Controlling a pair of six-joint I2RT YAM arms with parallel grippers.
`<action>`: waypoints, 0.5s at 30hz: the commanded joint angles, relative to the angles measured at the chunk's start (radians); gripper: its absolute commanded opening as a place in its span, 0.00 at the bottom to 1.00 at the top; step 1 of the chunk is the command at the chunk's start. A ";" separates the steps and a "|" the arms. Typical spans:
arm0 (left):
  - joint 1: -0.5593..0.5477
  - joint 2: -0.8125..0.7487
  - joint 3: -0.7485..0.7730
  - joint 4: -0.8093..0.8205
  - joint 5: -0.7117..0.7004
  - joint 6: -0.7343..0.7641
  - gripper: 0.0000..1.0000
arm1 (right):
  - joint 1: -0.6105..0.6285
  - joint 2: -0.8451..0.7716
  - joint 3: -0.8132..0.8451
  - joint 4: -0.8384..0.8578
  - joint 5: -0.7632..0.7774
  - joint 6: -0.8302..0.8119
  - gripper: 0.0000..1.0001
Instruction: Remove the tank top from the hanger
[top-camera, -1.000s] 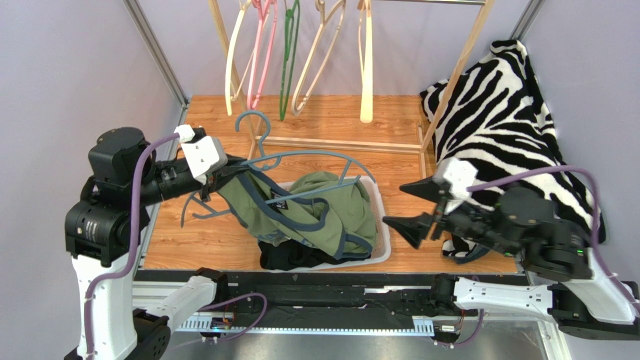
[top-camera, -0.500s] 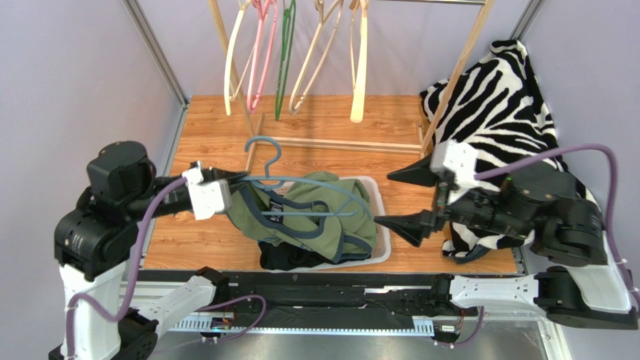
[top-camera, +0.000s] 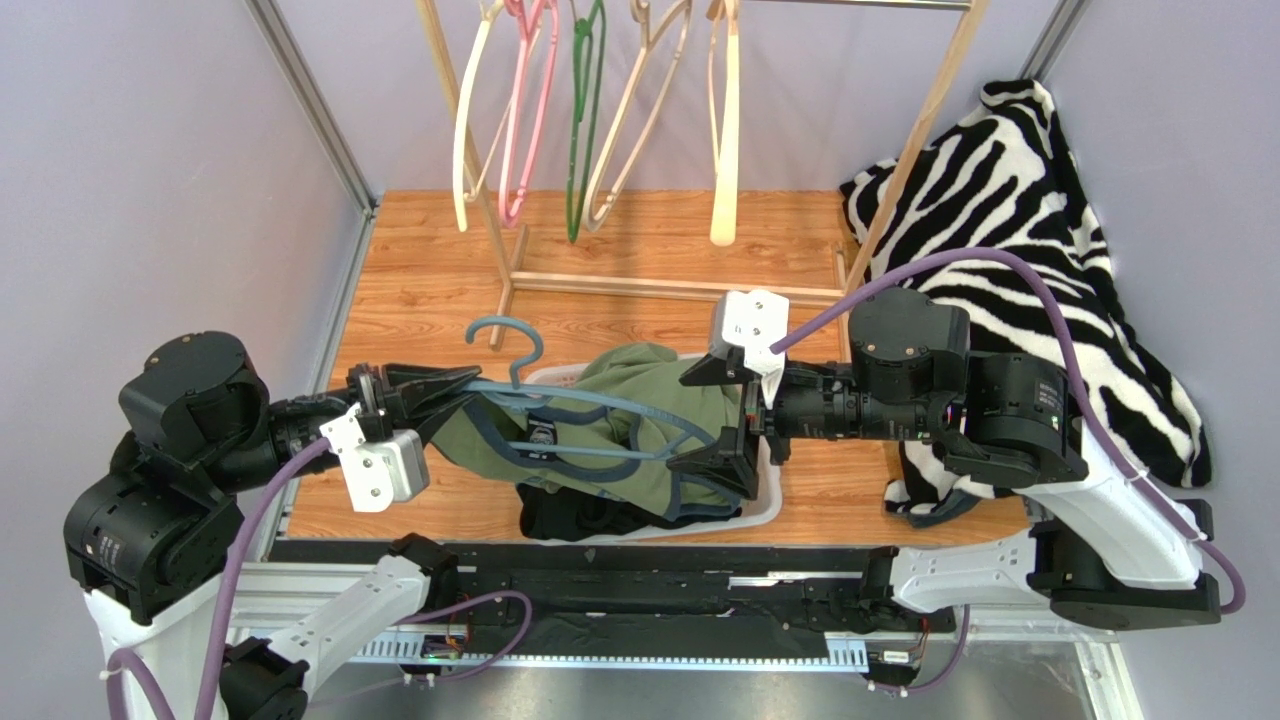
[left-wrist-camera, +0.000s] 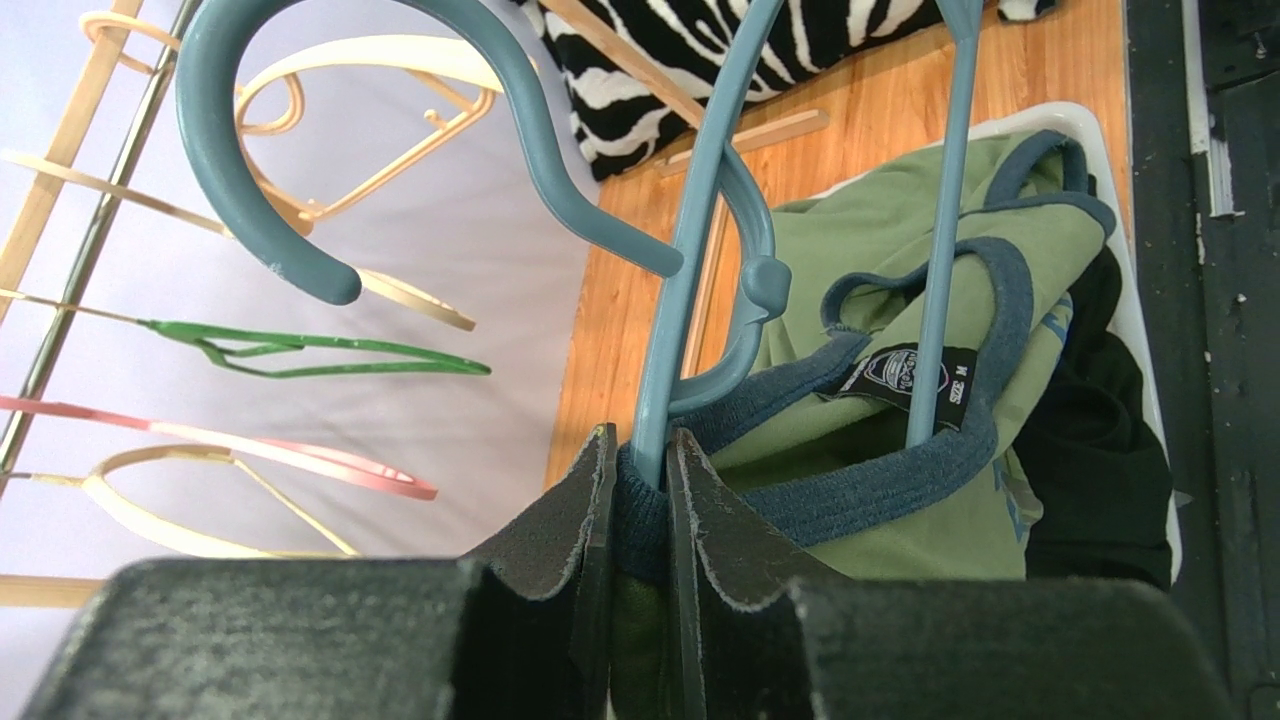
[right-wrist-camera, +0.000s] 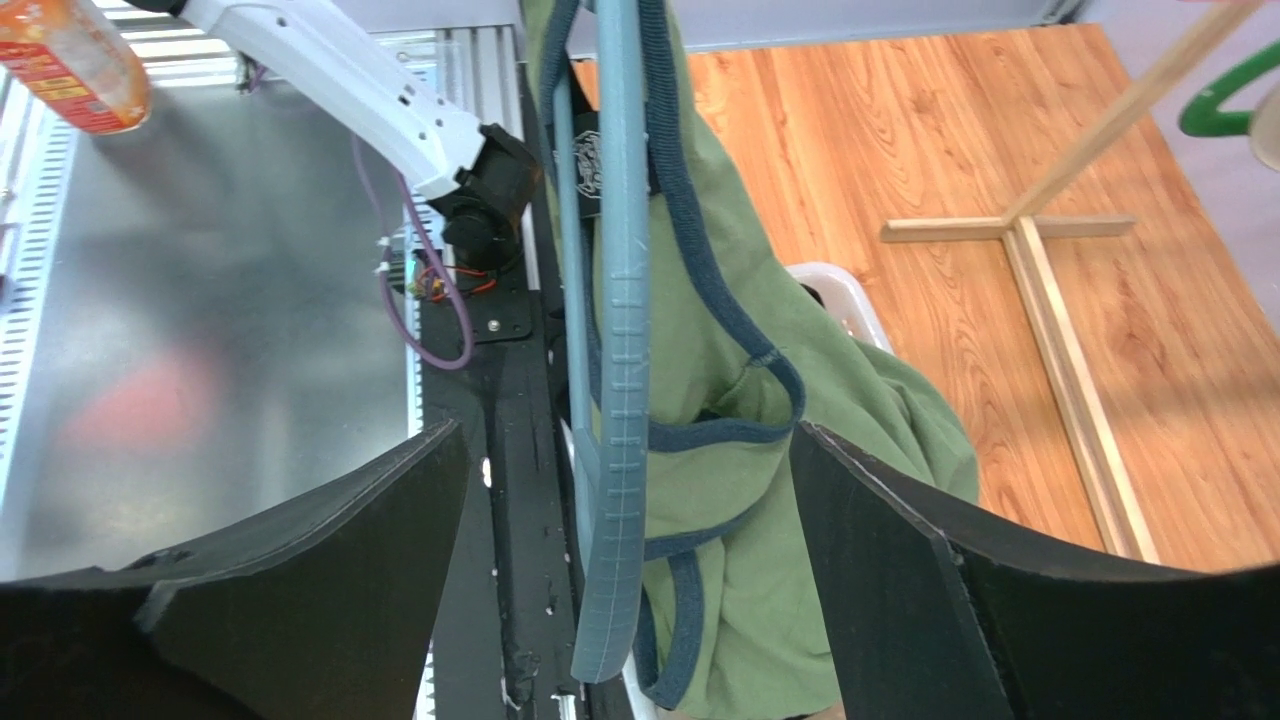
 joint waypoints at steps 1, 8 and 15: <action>-0.003 0.018 0.007 0.042 0.056 0.016 0.00 | -0.011 -0.001 0.017 0.045 -0.077 0.019 0.80; -0.003 0.042 0.043 0.054 0.076 0.004 0.00 | -0.028 0.009 -0.055 0.081 -0.108 0.053 0.54; -0.003 0.051 0.030 0.078 0.094 -0.041 0.00 | -0.034 0.001 -0.061 0.094 -0.097 0.070 0.00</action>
